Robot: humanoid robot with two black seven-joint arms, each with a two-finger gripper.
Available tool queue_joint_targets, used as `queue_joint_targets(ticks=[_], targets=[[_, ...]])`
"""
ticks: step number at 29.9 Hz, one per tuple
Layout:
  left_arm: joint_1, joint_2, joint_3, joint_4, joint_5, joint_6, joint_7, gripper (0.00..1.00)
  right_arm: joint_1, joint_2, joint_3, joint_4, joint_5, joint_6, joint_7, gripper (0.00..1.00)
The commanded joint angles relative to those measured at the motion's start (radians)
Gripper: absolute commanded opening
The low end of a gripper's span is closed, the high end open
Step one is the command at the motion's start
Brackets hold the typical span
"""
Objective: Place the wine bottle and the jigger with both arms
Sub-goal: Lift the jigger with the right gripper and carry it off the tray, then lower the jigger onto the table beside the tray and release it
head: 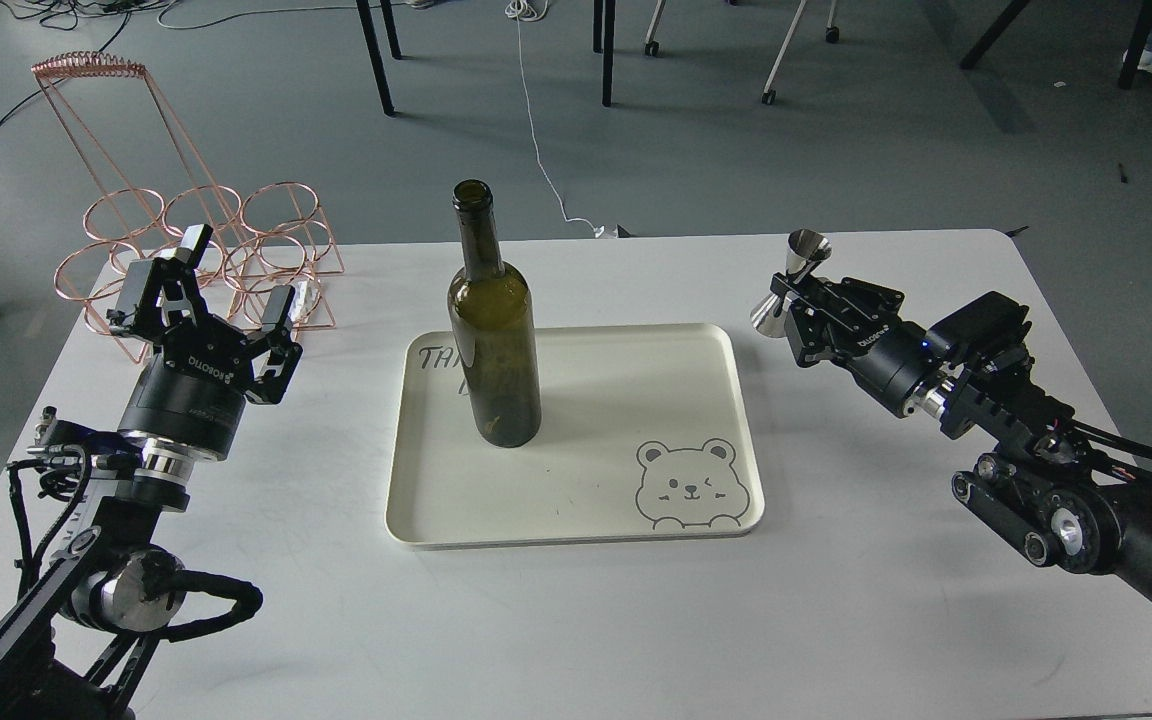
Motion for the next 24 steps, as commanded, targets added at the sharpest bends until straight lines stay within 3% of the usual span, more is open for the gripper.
queue_joint_targets(ticks=[1,5,14,24], targets=[[0.0,-0.004,0.002,0.0,0.0,0.0,0.0,0.98,-0.036,-0.062,-0.001,-0.004,0.098,0.0,0.0,0.17],[0.0,-0.004,0.002,0.0,0.0,0.0,0.0,0.98,-0.086,-0.109,-0.001,-0.019,0.132,0.0,0.0,0.17],[0.002,-0.006,0.002,0.0,0.0,0.0,0.0,0.98,-0.132,-0.099,-0.009,-0.143,0.201,0.0,0.0,0.17],[0.0,-0.009,0.002,0.0,0.0,0.0,0.0,0.98,-0.132,-0.08,-0.01,-0.143,0.199,0.0,0.0,0.18]])
